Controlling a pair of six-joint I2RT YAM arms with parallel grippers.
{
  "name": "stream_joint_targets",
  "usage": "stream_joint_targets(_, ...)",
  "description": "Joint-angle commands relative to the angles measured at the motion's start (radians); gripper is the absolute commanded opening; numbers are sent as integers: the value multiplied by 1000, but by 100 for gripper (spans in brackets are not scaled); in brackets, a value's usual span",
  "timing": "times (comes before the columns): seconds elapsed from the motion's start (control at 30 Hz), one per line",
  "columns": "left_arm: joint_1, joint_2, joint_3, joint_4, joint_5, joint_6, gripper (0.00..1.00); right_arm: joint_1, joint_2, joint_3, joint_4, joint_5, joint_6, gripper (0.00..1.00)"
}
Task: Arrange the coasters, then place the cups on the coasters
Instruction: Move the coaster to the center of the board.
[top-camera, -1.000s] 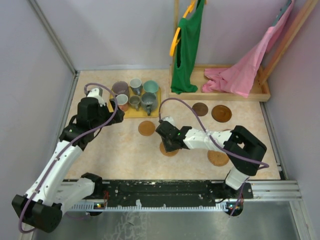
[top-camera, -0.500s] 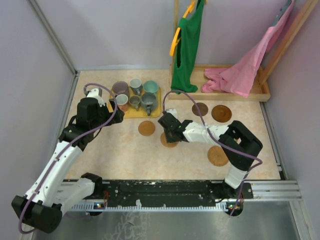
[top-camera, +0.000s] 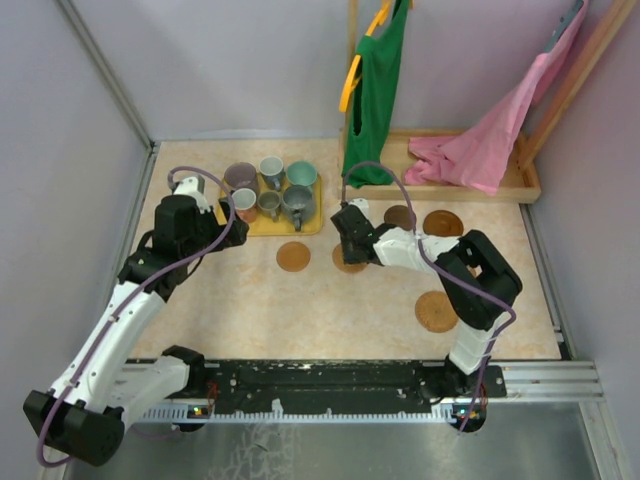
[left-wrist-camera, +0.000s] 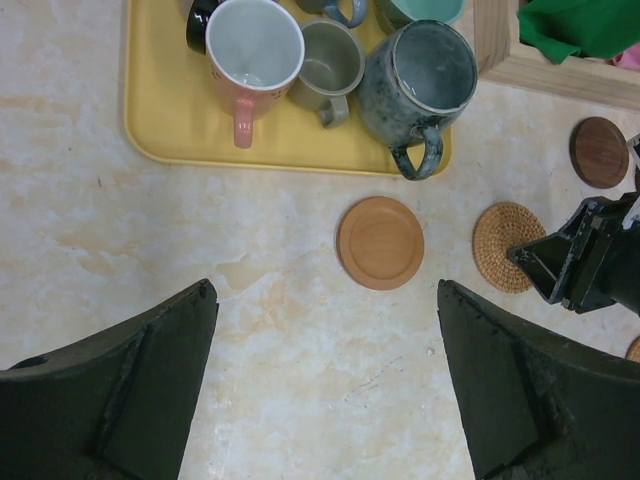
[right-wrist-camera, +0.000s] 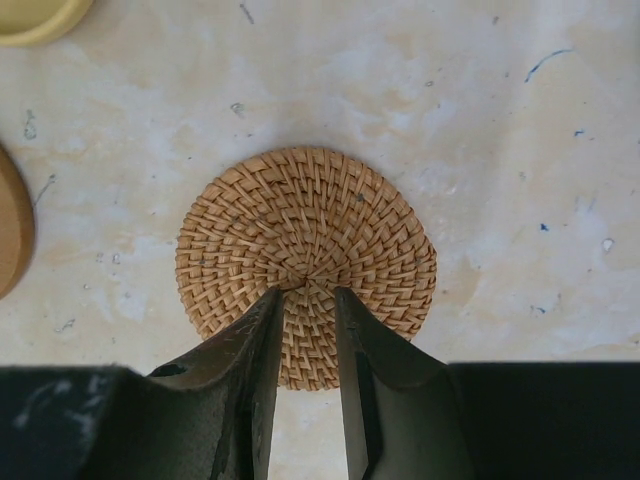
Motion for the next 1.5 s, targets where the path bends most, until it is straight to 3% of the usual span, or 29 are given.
stream_joint_targets(0.0,5,4,13,-4,-4,-1,95,-23,41,-33,-53,61,-31,29)
stream_joint_targets(0.2,5,3,13,2,-10,-2,96,-23,3,-35,-37,42,-37,29)
stream_joint_targets(0.4,5,5,9,12,8,5,96,-27,-184,-25,-46,114,-22,30)
stream_joint_targets(0.6,5,14,-5,34,23,11,96,-61,-264,-4,-118,145,-27,32)
stream_joint_targets(1.07,5,33,-49,74,73,19,96,-197,-403,-172,-205,190,41,32)
stream_joint_targets(1.27,5,45,-60,92,88,21,96,-297,-401,-200,-158,186,14,32)
stream_joint_targets(1.47,5,47,-61,91,98,20,96,-355,-285,-113,-92,165,-27,31)
